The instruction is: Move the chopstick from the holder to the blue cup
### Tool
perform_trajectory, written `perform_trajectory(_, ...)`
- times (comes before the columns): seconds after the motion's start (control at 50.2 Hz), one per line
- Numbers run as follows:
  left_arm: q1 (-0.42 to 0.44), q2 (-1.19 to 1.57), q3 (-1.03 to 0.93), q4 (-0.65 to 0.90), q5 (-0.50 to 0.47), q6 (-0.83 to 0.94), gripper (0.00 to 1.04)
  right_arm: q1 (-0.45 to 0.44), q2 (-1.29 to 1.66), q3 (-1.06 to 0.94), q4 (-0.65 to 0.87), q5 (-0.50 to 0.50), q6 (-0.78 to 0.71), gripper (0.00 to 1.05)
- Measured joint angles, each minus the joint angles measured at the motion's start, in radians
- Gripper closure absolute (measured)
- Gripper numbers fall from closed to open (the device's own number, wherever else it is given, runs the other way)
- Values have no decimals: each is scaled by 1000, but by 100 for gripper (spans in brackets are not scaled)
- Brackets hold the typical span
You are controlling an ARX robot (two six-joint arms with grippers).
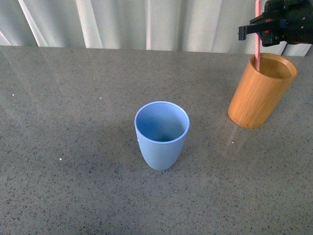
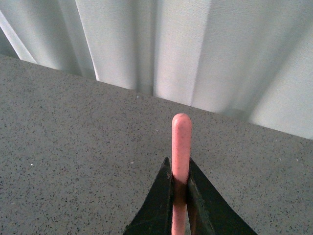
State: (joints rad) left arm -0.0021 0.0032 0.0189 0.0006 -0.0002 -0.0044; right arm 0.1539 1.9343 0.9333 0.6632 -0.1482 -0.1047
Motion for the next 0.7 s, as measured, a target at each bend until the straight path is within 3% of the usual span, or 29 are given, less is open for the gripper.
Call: perform_trajectory(0.697,0,0,0,0,0,0,7,80,-225,-74,166,77,-113,102)
